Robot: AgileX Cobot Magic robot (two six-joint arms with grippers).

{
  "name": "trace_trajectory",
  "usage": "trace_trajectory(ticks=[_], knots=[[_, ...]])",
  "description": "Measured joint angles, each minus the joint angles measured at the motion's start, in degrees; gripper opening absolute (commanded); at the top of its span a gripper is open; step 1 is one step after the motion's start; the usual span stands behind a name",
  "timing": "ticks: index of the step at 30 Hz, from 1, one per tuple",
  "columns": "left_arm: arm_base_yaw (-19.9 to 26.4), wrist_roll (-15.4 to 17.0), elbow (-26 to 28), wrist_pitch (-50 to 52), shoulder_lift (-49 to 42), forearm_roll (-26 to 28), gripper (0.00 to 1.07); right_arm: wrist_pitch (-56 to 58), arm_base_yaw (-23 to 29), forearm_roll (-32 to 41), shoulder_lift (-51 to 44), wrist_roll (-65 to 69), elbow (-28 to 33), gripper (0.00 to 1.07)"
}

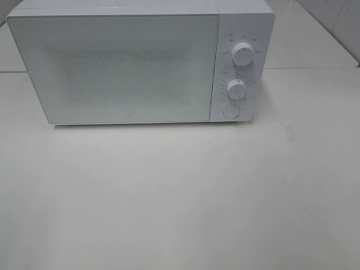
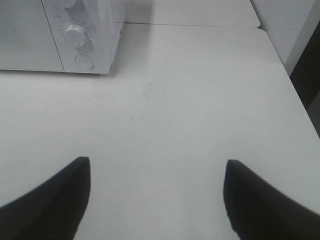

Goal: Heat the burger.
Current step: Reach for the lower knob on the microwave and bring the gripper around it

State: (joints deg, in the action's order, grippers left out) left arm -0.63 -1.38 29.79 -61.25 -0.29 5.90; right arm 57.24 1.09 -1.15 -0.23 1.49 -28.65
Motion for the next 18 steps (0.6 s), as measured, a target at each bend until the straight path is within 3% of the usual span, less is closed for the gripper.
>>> trace_trajectory(ticks=[13, 18], knots=[[0.0, 0.0, 0.0, 0.0, 0.0, 0.0, 0.85, -6.0, 0.0, 0.0, 0.5, 0.0, -1.1, 0.75], [0.0, 0.0, 0.0, 0.0, 0.0, 0.0, 0.85, -15.0, 0.0, 0.0, 8.1, 0.0, -1.0, 0.75]])
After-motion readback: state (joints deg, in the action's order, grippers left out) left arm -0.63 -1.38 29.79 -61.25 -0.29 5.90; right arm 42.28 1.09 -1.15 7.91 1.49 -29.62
